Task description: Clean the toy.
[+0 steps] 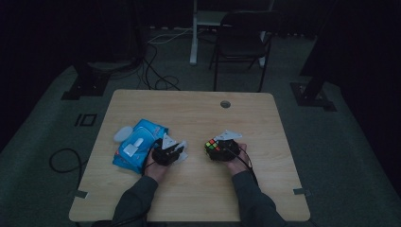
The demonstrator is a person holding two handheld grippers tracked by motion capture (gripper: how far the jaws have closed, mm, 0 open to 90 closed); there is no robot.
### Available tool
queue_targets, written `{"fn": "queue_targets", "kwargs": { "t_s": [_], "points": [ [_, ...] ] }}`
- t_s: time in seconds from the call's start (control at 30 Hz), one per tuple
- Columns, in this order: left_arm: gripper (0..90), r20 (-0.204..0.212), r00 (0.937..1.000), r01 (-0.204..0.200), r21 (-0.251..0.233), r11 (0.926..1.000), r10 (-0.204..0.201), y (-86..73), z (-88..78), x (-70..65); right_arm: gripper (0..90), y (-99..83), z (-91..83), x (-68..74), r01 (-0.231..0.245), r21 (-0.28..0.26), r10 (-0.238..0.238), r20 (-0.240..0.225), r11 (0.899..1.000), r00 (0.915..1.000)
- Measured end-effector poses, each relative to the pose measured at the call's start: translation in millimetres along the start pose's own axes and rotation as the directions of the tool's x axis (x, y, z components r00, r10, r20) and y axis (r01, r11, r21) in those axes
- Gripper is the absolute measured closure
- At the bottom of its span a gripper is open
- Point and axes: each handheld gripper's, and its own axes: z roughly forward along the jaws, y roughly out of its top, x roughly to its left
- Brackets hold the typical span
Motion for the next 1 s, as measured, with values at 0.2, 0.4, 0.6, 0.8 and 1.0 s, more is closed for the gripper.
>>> {"fn": "queue_targets", "kwargs": {
  "t_s": [0.2,0.4,0.6,0.8,1.0],
  "points": [
    [65.4,0.01,0.9998,0.018,-0.008,0.9998,-0.018,-0.8,-1.6,1.7,33.7,-1.0,-0.4,1.0,0.011,-0.003,-0.011,0.003,1.0,0.9999],
    [58.4,0.016,0.9989,0.044,-0.024,0.9988,-0.043,-0.8,-4.2,4.0,23.9,0.0,-2.6,0.3,0.02,-0.013,-0.02,0.008,1.0,0.9998],
    [50.6,0.027,0.9973,0.07,-0.062,0.9956,-0.068,2.3,-11.9,5.5,19.7,0.4,-7.3,0.7,0.027,-0.028,-0.027,0.008,0.999,0.9996],
    [47.4,0.032,0.9959,0.087,-0.097,0.9914,-0.084,6.2,-21.5,8.3,19.7,1.6,-15.3,-1.8,0.01,-0.061,-0.01,0.003,0.998,0.9999],
    [47.3,0.031,0.9957,0.09,-0.119,0.9888,-0.087,9.0,-30.5,9.3,20.2,1.4,-25.1,-6.4,-0.021,-0.095,0.02,-0.012,0.995,0.9997]
  ]
}}
